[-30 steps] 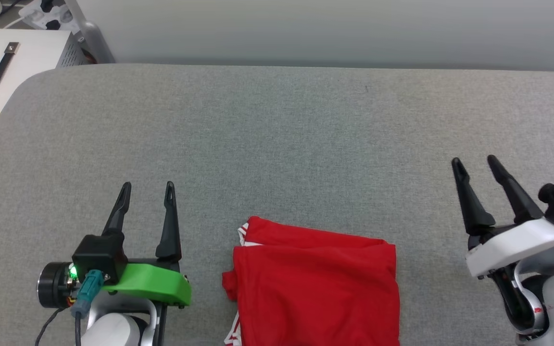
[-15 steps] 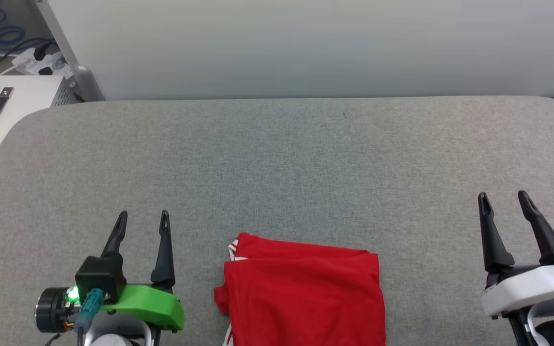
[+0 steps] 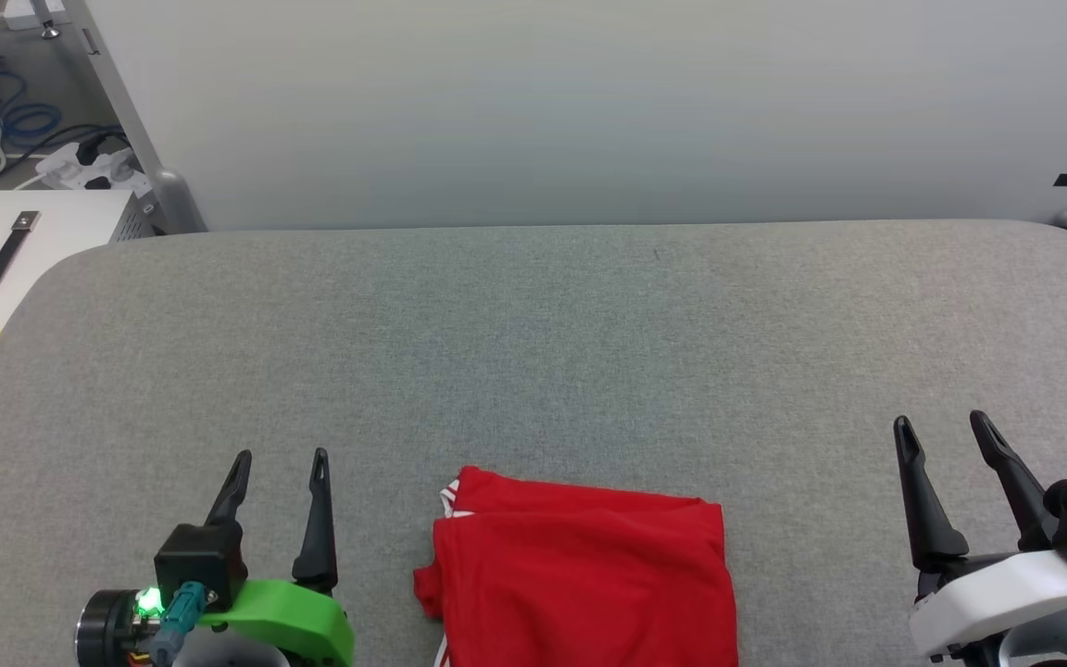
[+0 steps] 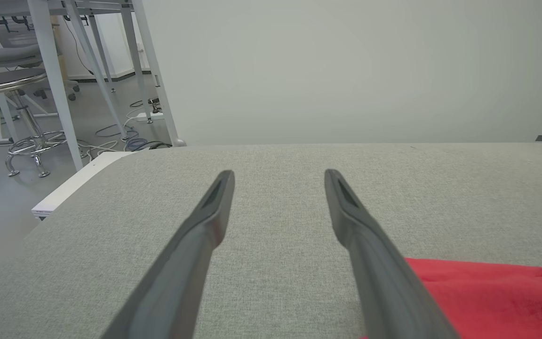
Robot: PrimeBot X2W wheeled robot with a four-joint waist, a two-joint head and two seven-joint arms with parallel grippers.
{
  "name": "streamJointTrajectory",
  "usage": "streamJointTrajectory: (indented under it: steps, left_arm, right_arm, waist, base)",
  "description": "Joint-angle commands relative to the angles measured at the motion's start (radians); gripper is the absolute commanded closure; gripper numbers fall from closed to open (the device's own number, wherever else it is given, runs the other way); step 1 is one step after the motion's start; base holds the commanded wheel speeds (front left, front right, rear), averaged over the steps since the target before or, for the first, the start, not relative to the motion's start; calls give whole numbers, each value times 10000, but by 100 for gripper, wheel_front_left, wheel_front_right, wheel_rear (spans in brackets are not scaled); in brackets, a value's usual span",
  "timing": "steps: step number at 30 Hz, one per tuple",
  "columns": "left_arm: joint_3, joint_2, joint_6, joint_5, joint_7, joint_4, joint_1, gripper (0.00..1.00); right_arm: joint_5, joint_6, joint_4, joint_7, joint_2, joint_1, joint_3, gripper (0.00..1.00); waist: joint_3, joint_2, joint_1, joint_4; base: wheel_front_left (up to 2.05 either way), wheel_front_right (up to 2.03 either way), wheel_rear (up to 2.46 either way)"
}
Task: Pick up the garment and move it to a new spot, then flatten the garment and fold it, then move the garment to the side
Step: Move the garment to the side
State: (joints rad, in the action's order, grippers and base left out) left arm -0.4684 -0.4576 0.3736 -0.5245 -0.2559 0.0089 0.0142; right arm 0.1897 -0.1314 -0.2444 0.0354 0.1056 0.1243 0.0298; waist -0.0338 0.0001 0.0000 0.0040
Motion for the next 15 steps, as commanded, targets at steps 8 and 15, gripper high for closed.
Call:
streamJointTrajectory:
  steps: [8,15]
  left_arm:
    - [448,244,-311,240,-58,6,-51,0]
    - [592,444,-552,419,-58,-11,459,0]
  right_arm:
    - [24,7,-144,217,-90,162,251,0]
    - [1038,7,307,1342,342,254,726,0]
  waist:
    - [113,-1,0,142]
    - [626,-1,0,576]
  base:
    - [0,0,0]
    - [0,0,0]
